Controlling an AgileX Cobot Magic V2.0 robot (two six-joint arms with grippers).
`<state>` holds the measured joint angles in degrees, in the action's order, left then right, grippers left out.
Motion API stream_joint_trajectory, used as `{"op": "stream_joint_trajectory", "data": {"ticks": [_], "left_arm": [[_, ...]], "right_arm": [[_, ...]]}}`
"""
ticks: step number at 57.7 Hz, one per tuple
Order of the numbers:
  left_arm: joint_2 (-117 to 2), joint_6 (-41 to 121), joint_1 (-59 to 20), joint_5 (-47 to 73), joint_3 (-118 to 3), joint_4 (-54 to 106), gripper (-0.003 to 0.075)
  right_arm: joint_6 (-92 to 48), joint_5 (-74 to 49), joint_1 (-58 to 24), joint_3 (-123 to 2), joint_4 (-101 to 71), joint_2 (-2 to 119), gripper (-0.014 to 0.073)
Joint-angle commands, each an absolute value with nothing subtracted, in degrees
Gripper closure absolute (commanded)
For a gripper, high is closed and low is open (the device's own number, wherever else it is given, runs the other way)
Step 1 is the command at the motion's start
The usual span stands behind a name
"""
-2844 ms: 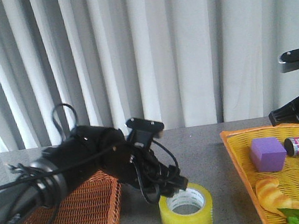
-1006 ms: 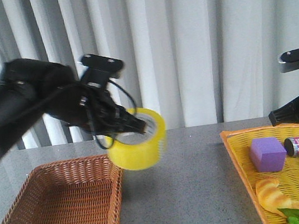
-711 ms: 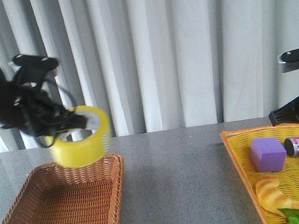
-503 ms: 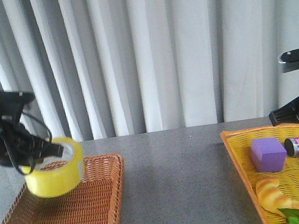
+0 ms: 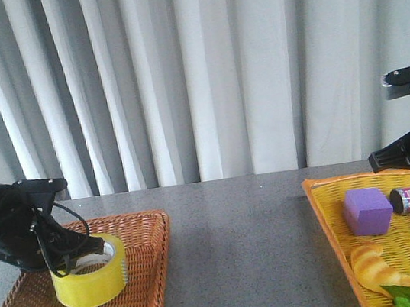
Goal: Transfer tape with both arms
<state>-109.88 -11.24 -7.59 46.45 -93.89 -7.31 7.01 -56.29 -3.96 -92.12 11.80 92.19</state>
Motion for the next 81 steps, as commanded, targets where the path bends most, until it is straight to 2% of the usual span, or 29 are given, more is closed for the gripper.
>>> {"op": "stream_joint_trajectory", "data": {"ticks": [1, 8, 15, 34, 41, 52, 62, 68, 81], "left_arm": [[-107.7, -12.9, -7.5, 41.7, -95.4, -7.2, 0.0671], [-109.4, -12.3, -7.5, 42.0, -95.4, -7.2, 0.063], [-111.4, -7.9, -7.5, 43.6, -95.4, -7.2, 0.0547], [-112.3, -7.5, -7.6, 43.3, -95.6, -7.0, 0.0178], [-111.5, -8.1, -7.6, 43.3, -95.6, -3.8, 0.0122], [-107.6, -7.7, -7.6, 40.4, -95.6, 0.0, 0.0151], [-100.9, -7.7, -7.6, 37.0, -95.6, 0.0, 0.0234], [-96.2, -7.7, -7.6, 35.8, -95.6, 0.0, 0.0326], [-86.6, -7.7, -7.6, 34.9, -95.6, 0.0, 0.0594]], "right_arm": [[6.7, -53.6, -3.6, -93.4, 13.0, 90.0, 0.0602], [6.7, -53.6, -3.6, -93.4, 13.0, 90.0, 0.0602], [6.7, -53.6, -3.6, -93.4, 13.0, 90.0, 0.0602], [6.7, -53.7, -3.6, -93.4, 13.0, 90.0, 0.0602], [6.7, -53.7, -3.6, -93.4, 13.0, 90.0, 0.0602], [6.7, -53.7, -3.6, -93.4, 13.0, 90.0, 0.0602], [6.7, -53.7, -3.6, -93.4, 13.0, 90.0, 0.0602], [6.7, -53.7, -3.6, -93.4, 13.0, 90.0, 0.0602], [6.7, -53.7, -3.6, -93.4, 13.0, 90.0, 0.0602]]}}
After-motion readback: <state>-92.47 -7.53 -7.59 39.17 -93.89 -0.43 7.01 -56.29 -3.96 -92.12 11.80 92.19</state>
